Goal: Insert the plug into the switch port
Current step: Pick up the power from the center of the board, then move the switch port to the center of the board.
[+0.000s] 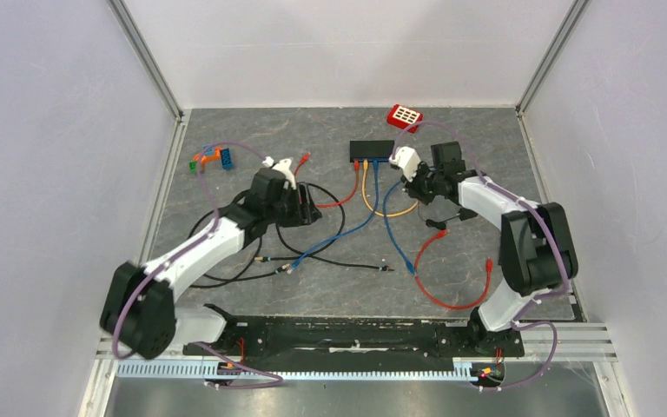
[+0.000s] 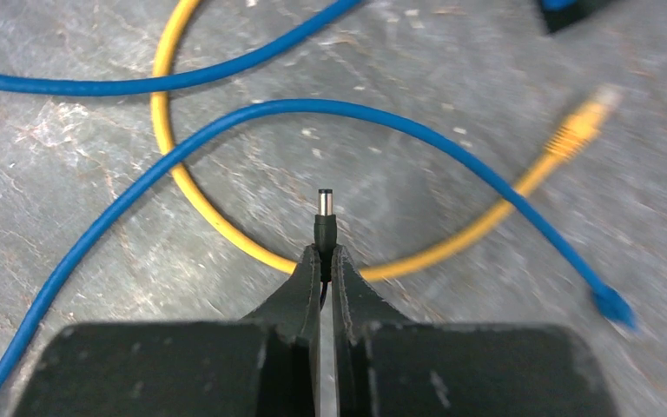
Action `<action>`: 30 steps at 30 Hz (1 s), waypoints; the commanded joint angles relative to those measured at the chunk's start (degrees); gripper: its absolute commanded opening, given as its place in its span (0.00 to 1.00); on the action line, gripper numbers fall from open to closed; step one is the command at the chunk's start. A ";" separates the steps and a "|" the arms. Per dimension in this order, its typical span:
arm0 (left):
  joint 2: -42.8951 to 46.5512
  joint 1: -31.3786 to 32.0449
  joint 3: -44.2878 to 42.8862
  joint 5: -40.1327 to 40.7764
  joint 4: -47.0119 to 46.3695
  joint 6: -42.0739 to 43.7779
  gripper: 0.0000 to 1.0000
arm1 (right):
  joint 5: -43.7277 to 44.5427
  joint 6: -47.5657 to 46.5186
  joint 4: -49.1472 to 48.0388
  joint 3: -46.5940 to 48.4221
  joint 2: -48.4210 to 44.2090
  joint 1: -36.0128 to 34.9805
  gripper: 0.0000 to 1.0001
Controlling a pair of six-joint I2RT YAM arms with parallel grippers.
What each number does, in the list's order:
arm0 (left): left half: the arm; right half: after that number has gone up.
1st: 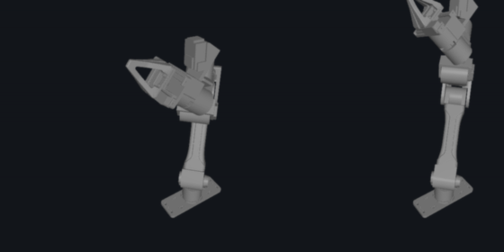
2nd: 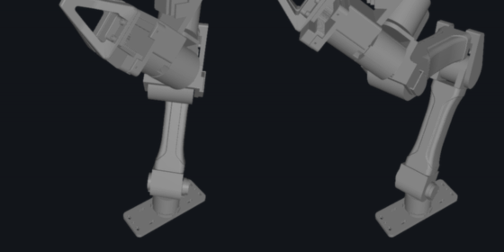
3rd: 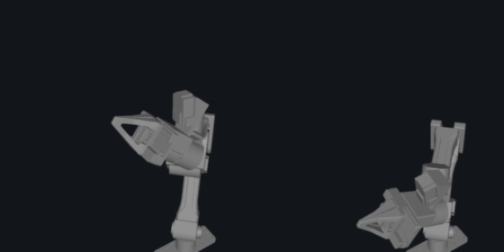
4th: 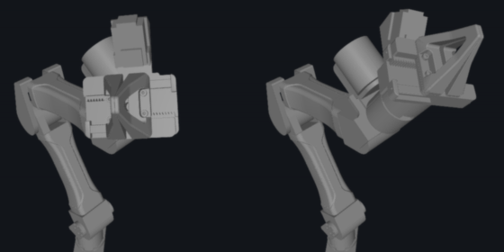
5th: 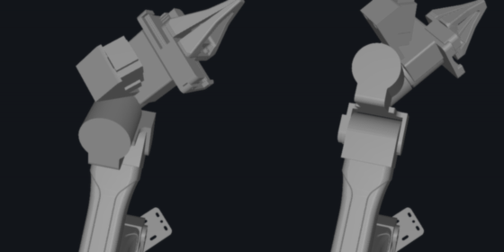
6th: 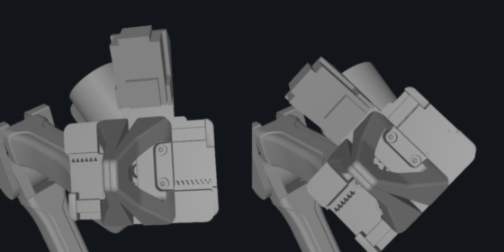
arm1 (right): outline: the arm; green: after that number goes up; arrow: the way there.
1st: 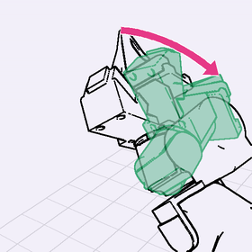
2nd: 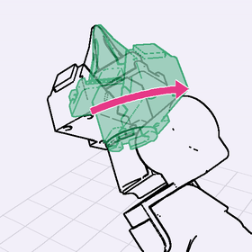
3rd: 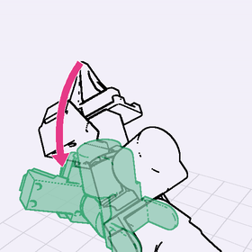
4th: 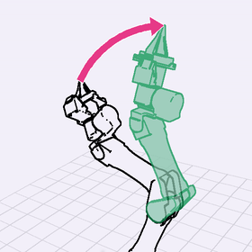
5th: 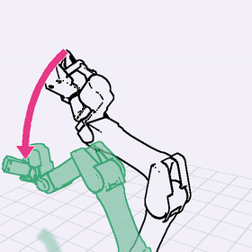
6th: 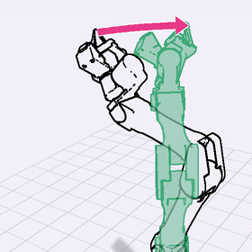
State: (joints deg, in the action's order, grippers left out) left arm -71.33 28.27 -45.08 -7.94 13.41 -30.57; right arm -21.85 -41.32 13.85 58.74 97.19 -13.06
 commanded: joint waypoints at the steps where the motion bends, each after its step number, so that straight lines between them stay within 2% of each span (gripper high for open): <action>1: -11.21 3.37 -9.33 4.63 -8.22 -1.02 0.59 | 5.75 7.16 -3.42 -0.47 -7.13 1.17 0.00; 7: -29.13 9.40 -26.52 14.33 -8.31 2.96 0.56 | 9.90 20.09 -10.65 -4.12 -13.95 1.16 0.00; 13: -43.60 11.76 -40.78 20.43 -8.62 3.02 0.51 | 16.27 25.23 -15.18 -8.91 -20.06 1.19 0.00; 21: -54.47 12.92 -49.11 19.57 -11.67 3.27 0.48 | 16.97 26.48 -16.92 -10.31 -22.63 1.72 0.00; 30: -62.92 13.04 -58.07 19.14 -8.75 2.74 0.48 | 17.15 26.12 -18.23 -11.78 -23.01 2.16 0.00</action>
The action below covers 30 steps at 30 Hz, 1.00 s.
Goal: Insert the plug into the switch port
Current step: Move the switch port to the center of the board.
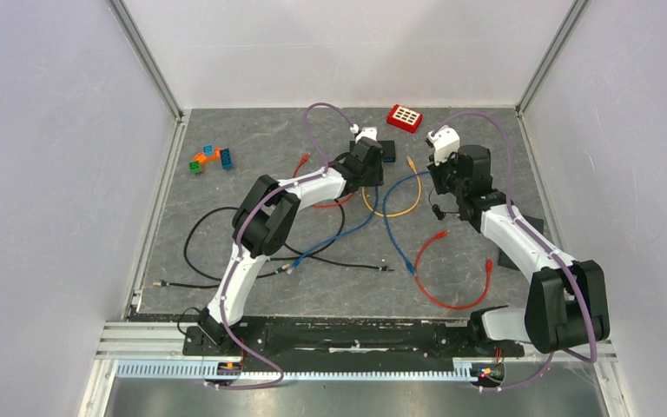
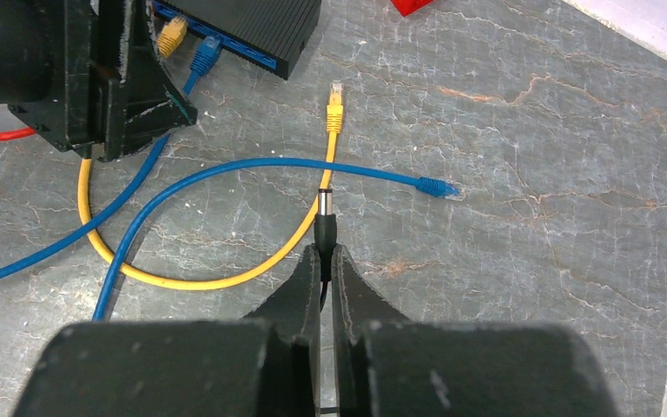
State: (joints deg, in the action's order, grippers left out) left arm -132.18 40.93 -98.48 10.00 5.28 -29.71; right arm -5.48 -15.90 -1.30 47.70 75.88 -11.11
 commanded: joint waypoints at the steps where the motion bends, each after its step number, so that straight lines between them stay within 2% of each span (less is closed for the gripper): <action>1: -2.86 0.38 -5.51 1.17 -0.13 1.72 0.47 | 0.75 0.62 -3.18 -0.77 -1.69 0.29 0.00; 9: -5.01 0.34 -10.24 1.70 8.89 0.96 0.45 | 1.56 -0.34 -3.40 -0.94 -1.78 0.56 0.00; 18: -5.13 0.37 -9.99 0.29 18.60 2.26 0.37 | 1.52 -0.13 -3.44 -0.77 -2.73 1.16 0.00; 23: -3.51 0.65 -7.00 -0.57 19.01 4.75 0.34 | 1.36 -0.01 -3.10 -0.55 -3.34 1.27 0.00; 26: -1.93 0.78 -4.63 -1.21 19.34 7.05 0.26 | 0.39 -0.24 -2.83 -0.51 -3.75 1.51 0.00; 30: 1.13 0.91 0.08 -0.50 19.33 10.00 0.21 | -0.91 -1.73 -2.48 -0.42 -3.72 1.97 0.00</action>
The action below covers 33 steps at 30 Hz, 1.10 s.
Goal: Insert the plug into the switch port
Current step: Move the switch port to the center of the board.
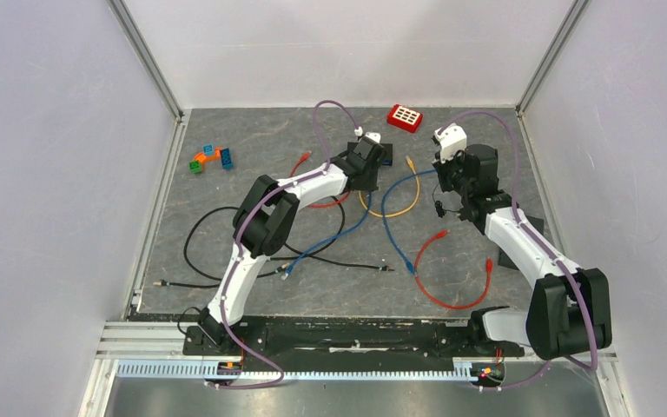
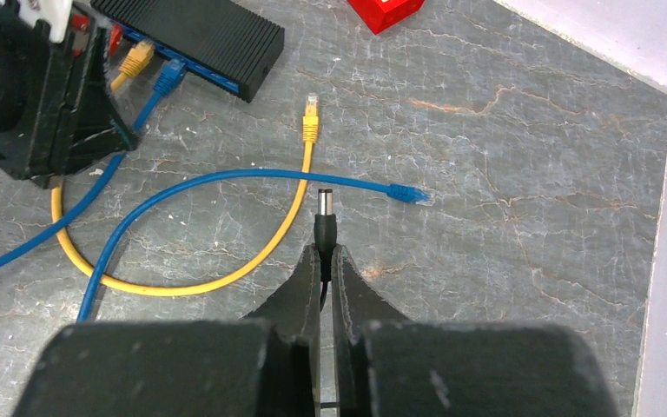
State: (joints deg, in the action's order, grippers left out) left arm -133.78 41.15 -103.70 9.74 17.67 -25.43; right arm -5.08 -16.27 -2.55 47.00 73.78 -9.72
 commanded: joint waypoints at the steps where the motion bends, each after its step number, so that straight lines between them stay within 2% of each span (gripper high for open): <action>1: 3.69 0.69 6.36 0.43 7.02 6.48 0.19 | -1.47 -1.60 -1.14 0.15 -1.58 0.60 0.00; 6: 9.53 0.69 14.30 2.57 4.57 10.37 0.17 | -5.12 -4.61 -1.57 -1.32 -1.46 0.84 0.00; 10: 14.95 0.69 18.81 1.69 0.39 11.22 0.17 | -9.89 -13.73 -2.05 -2.02 1.42 0.84 0.00; 12: 17.21 0.56 18.74 1.56 0.08 9.54 0.23 | -10.73 -18.36 -0.56 -0.11 4.68 0.90 0.00; 15: 20.41 -0.27 17.48 -0.35 0.18 6.71 0.37 | -10.97 -24.54 2.45 4.49 10.56 0.94 0.00; 18: 22.34 -2.74 16.19 -3.14 0.40 3.58 0.44 | -12.05 -28.58 5.01 9.85 16.27 1.01 0.00; 26: 19.54 -12.72 12.65 -12.09 0.03 -1.06 0.47 | -18.67 -34.35 6.91 22.18 31.23 0.71 0.00; 33: 13.13 -16.14 7.78 -16.51 -1.64 0.29 0.49 | -22.78 -41.42 7.36 28.05 38.58 -1.38 0.00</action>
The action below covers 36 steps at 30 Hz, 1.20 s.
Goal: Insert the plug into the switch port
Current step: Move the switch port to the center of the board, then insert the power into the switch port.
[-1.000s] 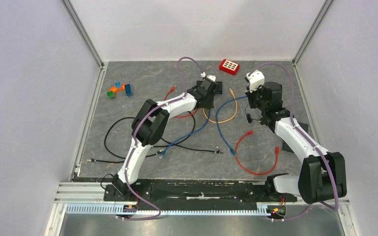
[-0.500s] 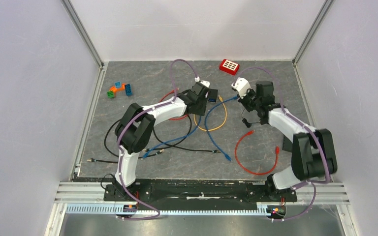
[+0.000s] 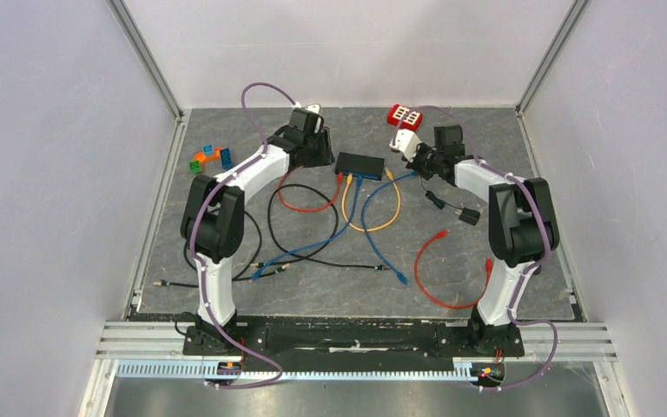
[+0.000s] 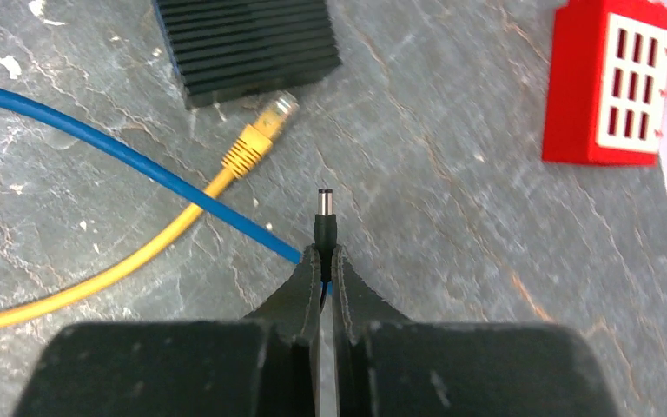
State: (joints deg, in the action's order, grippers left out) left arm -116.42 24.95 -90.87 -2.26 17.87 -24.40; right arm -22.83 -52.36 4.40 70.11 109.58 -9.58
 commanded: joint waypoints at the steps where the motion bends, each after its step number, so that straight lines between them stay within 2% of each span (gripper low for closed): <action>1: -5.28 -0.40 -6.19 -4.67 -1.64 -0.60 0.50 | -6.31 -5.46 0.93 6.20 3.60 -1.87 0.00; 8: -11.26 -2.62 -10.83 -8.75 -2.43 -1.41 0.49 | -8.95 -10.92 4.12 9.49 7.64 -4.45 0.00; 16: -14.52 -3.15 -12.95 -11.71 -4.57 -1.60 0.49 | -8.17 -11.73 7.79 13.46 12.09 -5.43 0.00; 22: -15.37 -3.24 -13.19 -13.38 -5.32 -2.38 0.48 | -5.15 -13.56 12.86 12.71 12.23 -5.45 0.00; 30: -15.85 -3.17 -13.37 -13.35 -5.83 -2.79 0.48 | -6.64 -16.65 18.76 10.94 10.16 -5.36 0.00; 36: -15.90 -3.17 -13.19 -13.25 -5.76 -2.99 0.48 | -4.03 -16.99 22.75 13.25 11.77 -5.36 0.00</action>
State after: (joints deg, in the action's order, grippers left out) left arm -131.66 21.74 -101.73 -14.13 14.37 -25.47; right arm -30.13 -68.29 17.19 82.70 119.70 -14.90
